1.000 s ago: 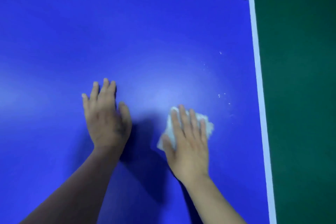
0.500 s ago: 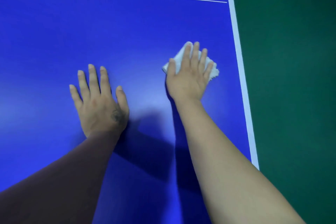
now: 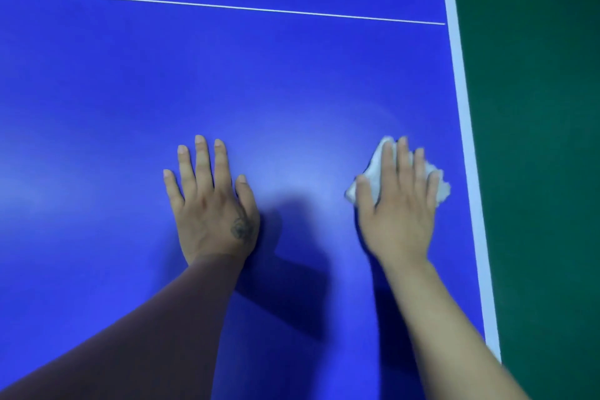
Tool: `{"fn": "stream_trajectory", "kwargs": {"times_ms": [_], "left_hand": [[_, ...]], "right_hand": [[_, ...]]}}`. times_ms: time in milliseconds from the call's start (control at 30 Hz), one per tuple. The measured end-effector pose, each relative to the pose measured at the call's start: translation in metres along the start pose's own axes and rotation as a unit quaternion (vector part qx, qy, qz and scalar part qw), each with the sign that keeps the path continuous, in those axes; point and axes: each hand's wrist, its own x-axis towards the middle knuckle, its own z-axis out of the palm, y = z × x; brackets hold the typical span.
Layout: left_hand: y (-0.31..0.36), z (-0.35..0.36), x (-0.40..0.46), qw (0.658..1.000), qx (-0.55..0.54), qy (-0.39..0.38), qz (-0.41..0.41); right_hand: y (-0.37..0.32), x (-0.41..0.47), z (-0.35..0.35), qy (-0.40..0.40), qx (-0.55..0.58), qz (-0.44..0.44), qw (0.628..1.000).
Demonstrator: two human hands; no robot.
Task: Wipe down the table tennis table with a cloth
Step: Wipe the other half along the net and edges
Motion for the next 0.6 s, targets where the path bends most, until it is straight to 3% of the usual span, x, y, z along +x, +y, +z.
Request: {"fn": "stream_trajectory", "kwargs": {"times_ms": [167, 300, 400, 500, 600], "left_hand": [[-0.002, 0.001, 0.0, 1.0, -0.002, -0.009, 0.002], [-0.002, 0.001, -0.001, 1.0, -0.006, -0.008, 0.006], [-0.002, 0.001, 0.0, 1.0, -0.008, -0.009, 0.007], [-0.004, 0.002, 0.0, 1.0, -0.011, -0.011, 0.006], [-0.003, 0.001, 0.0, 1.0, -0.017, -0.012, 0.005]], "right_hand": [[-0.031, 0.115, -0.001, -0.004, 0.031, 0.071, 0.997], [-0.092, 0.158, 0.007, -0.016, 0.03, 0.0, 0.999], [-0.131, 0.135, 0.019, 0.002, 0.029, -0.107, 0.994], [-0.126, 0.082, 0.024, 0.023, 0.017, -0.208, 0.978], [-0.073, 0.043, 0.015, 0.009, -0.001, -0.199, 0.98]]}}
